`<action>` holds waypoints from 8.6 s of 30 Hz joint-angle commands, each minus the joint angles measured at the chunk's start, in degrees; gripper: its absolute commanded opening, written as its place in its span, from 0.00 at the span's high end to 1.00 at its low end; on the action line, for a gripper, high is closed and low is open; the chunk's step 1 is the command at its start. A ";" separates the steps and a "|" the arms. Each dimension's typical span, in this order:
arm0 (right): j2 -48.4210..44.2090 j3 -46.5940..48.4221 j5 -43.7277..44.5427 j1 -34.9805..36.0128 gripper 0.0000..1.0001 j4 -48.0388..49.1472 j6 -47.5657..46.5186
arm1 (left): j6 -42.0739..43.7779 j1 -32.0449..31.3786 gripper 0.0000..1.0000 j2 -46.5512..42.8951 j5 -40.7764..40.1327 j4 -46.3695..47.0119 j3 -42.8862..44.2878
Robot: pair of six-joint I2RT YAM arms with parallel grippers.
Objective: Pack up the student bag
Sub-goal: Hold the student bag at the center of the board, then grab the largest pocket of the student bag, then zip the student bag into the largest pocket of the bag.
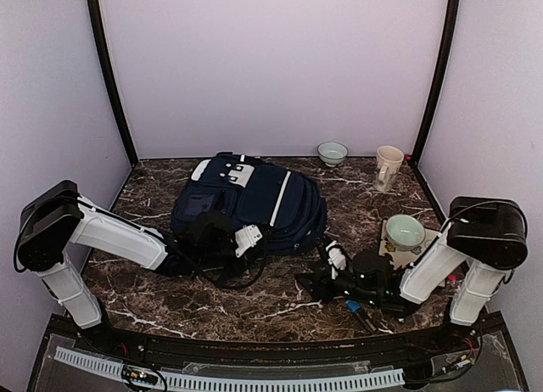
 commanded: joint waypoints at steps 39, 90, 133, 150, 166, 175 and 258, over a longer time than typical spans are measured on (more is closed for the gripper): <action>16.72 16.69 23.30 1.08 0.61 -4.46 6.95 | -3.17 -2.91 1.00 -2.41 5.93 1.67 1.24; 11.82 12.52 11.93 -3.27 0.54 4.33 1.41 | -6.85 -3.66 1.00 -5.32 4.46 0.13 -0.95; -1.59 8.02 8.15 -6.96 1.00 -15.74 1.29 | -13.36 -3.67 1.00 -11.50 -17.65 -7.82 -5.73; -7.50 12.17 -5.30 -1.34 1.00 -27.67 -4.09 | -24.09 -3.50 1.00 -17.45 -32.00 -7.98 -12.67; -1.90 15.97 -3.99 12.03 1.00 -22.90 -2.44 | -16.79 1.83 1.00 -14.31 -25.63 5.37 -13.64; -1.33 14.52 0.62 9.42 1.00 -23.21 -1.17 | -10.92 -6.18 0.56 -24.66 -21.05 7.22 -19.31; -8.58 8.61 -2.59 2.97 1.00 -20.08 -1.82 | -3.34 -11.57 0.48 -27.38 -0.32 -0.44 -12.24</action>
